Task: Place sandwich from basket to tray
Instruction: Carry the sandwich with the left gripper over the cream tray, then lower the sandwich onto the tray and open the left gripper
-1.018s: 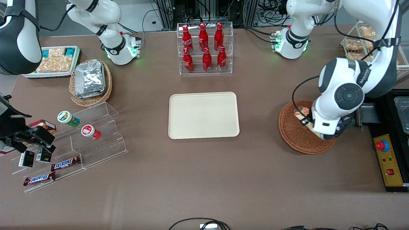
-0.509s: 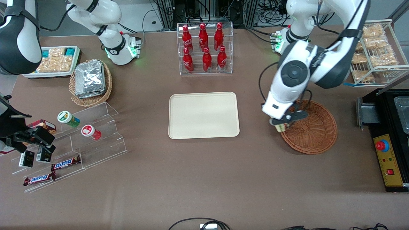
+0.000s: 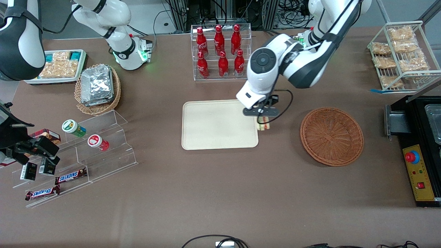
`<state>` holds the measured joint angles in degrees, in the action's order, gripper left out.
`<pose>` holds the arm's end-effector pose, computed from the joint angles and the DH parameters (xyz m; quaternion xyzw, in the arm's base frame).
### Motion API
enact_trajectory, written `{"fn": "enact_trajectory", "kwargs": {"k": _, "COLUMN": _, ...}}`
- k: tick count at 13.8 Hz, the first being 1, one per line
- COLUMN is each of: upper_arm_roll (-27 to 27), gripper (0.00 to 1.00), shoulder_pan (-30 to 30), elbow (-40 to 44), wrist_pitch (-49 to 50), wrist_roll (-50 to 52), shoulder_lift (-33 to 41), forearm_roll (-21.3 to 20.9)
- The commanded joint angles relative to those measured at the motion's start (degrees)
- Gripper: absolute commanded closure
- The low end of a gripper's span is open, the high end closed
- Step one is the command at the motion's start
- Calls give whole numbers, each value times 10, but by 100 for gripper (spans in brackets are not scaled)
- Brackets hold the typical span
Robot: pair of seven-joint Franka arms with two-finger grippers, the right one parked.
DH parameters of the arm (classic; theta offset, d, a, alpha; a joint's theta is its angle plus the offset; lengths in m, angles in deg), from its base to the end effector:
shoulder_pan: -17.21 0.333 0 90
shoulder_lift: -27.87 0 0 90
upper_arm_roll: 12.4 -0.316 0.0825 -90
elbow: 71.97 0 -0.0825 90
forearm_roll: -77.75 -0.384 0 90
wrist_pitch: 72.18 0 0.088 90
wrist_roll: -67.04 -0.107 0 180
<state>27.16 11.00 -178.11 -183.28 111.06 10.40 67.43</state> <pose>0.4437 -0.4050 0.3802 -0.9961 0.0494 0.0612 0.0393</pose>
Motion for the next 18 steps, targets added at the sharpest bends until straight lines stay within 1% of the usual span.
{"fn": "enact_trajectory", "kwargs": {"k": 1, "upper_arm_roll": -3, "gripper": 85, "shoulder_pan": -42, "elbow": 12, "wrist_pitch": -31, "wrist_roll": 52, "shoulder_lift": -56, "forearm_roll": -40}}
{"fn": "enact_trajectory", "kwargs": {"k": 3, "upper_arm_roll": -4, "gripper": 85, "shoulder_pan": -66, "elbow": 13, "wrist_pitch": -53, "wrist_roll": 99, "shoulder_lift": -103, "forearm_roll": -97}}
{"fn": "enact_trajectory", "kwargs": {"k": 5, "upper_arm_roll": -4, "gripper": 85, "shoulder_pan": -87, "elbow": 14, "wrist_pitch": -86, "wrist_roll": 134, "shoulder_lift": -142, "forearm_roll": -134}}
{"fn": "enact_trajectory", "kwargs": {"k": 8, "upper_arm_roll": -5, "gripper": 85, "shoulder_pan": -104, "elbow": 15, "wrist_pitch": -95, "wrist_roll": 187, "shoulder_lift": -193, "forearm_roll": -209}}
{"fn": "enact_trajectory", "kwargs": {"k": 9, "upper_arm_roll": -5, "gripper": 85, "shoulder_pan": -104, "elbow": 15, "wrist_pitch": -96, "wrist_roll": 195, "shoulder_lift": -205, "forearm_roll": -222}}
{"fn": "enact_trajectory", "kwargs": {"k": 11, "upper_arm_roll": -5, "gripper": 85, "shoulder_pan": -105, "elbow": 14, "wrist_pitch": -107, "wrist_roll": 197, "shoulder_lift": -212, "forearm_roll": -228}}
{"fn": "enact_trajectory", "kwargs": {"k": 12, "upper_arm_roll": -5, "gripper": 81, "shoulder_pan": -105, "elbow": 14, "wrist_pitch": -110, "wrist_roll": 197, "shoulder_lift": -215, "forearm_roll": -228}}
{"fn": "enact_trajectory", "kwargs": {"k": 13, "upper_arm_roll": -5, "gripper": 55, "shoulder_pan": -105, "elbow": 16, "wrist_pitch": -109, "wrist_roll": 198, "shoulder_lift": -217, "forearm_roll": -229}}
{"fn": "enact_trajectory", "kwargs": {"k": 14, "upper_arm_roll": -5, "gripper": 14, "shoulder_pan": -105, "elbow": 16, "wrist_pitch": -110, "wrist_roll": 198, "shoulder_lift": -217, "forearm_roll": -229}}
{"fn": "enact_trajectory", "kwargs": {"k": 15, "upper_arm_roll": -5, "gripper": 0, "shoulder_pan": -104, "elbow": 16, "wrist_pitch": -109, "wrist_roll": 198, "shoulder_lift": -216, "forearm_roll": -229}}
{"fn": "enact_trajectory", "kwargs": {"k": 18, "upper_arm_roll": -4, "gripper": 0, "shoulder_pan": -97, "elbow": 44, "wrist_pitch": -86, "wrist_roll": 198, "shoulder_lift": -203, "forearm_roll": -217}}
